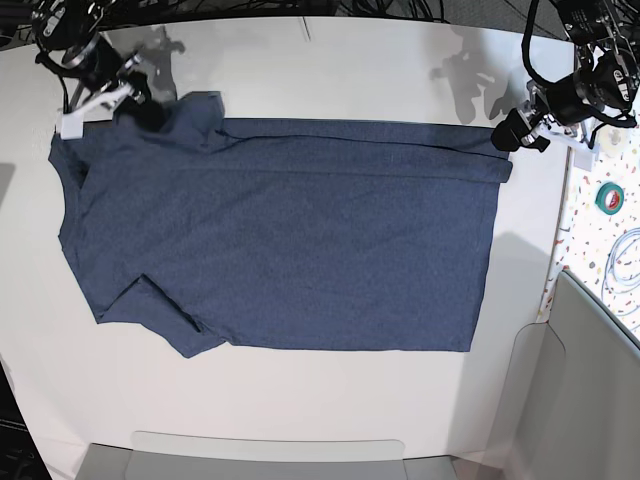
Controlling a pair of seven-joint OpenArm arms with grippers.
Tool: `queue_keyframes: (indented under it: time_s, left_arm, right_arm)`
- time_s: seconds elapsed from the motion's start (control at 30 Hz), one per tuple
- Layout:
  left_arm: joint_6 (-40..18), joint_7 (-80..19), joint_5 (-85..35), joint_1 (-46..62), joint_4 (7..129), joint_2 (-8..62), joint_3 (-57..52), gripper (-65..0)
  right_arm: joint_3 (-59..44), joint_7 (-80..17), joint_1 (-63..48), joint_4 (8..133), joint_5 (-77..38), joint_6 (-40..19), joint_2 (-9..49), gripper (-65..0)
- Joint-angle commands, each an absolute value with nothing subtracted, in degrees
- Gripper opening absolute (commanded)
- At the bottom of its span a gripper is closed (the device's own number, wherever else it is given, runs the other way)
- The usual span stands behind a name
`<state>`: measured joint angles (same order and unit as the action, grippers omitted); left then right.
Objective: Layout the t-shirt on the table in an organized manner, then fold the t-shirt properly
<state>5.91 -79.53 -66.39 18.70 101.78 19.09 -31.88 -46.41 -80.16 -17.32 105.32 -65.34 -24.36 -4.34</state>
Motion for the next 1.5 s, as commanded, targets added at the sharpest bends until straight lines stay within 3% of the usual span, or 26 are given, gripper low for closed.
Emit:
queue_keyframes:
  time_s: [0.0, 0.27, 0.53, 0.77, 0.83, 1.07, 1.13, 1.23, 1.47]
  left_arm:
    - [5.67, -80.0, -67.38, 18.68, 102.73, 20.0, -32.13, -38.0]
    - [5.58, -80.0, -67.38, 18.68, 102.73, 20.0, -32.13, -38.0]
    - [5.58, -80.0, -67.38, 18.68, 102.73, 20.0, -31.96, -38.0]
    - [5.58, -80.0, -67.3, 18.68, 102.64, 20.0, -31.78, -38.0]
    - [5.58, -80.0, -67.3, 18.68, 102.64, 20.0, -31.78, -38.0]
    - [5.58, -80.0, -67.3, 18.68, 102.64, 20.0, -31.69, -38.0]
    - [5.58, -80.0, -67.3, 18.68, 102.64, 20.0, -31.69, -38.0]
    - [5.58, -80.0, -67.3, 18.68, 102.64, 20.0, -31.69, -38.0]
    - [5.58, -80.0, -67.3, 18.68, 102.64, 20.0, -31.69, -38.0]
  right_arm:
    - [-46.55, -80.0, -16.13, 106.07, -65.98, -24.57, -4.09, -65.0]
    - [-41.19, -78.73, -4.53, 104.75, -59.03, -24.48, -4.44, -65.0]
    - [-36.97, -78.64, 7.08, 90.07, -54.02, -24.48, -4.44, -65.0]
    - [-37.23, -78.55, 9.98, 83.03, -53.85, -24.48, -4.09, -64.1]
    - [-36.97, -78.55, 9.98, 82.95, -53.85, -24.48, -3.91, -56.3]
    - [-36.88, -78.64, 10.07, 83.3, -54.2, -24.48, -3.82, -17.0]
    - [-36.97, -78.9, 10.86, 83.38, -54.2, -24.57, -3.74, -9.7]
    - [-37.14, -78.81, 11.03, 84.53, -55.69, -24.57, -2.59, -5.5]
    - [-40.04, -78.64, 5.23, 91.65, -64.13, -24.57, 2.42, -5.6]
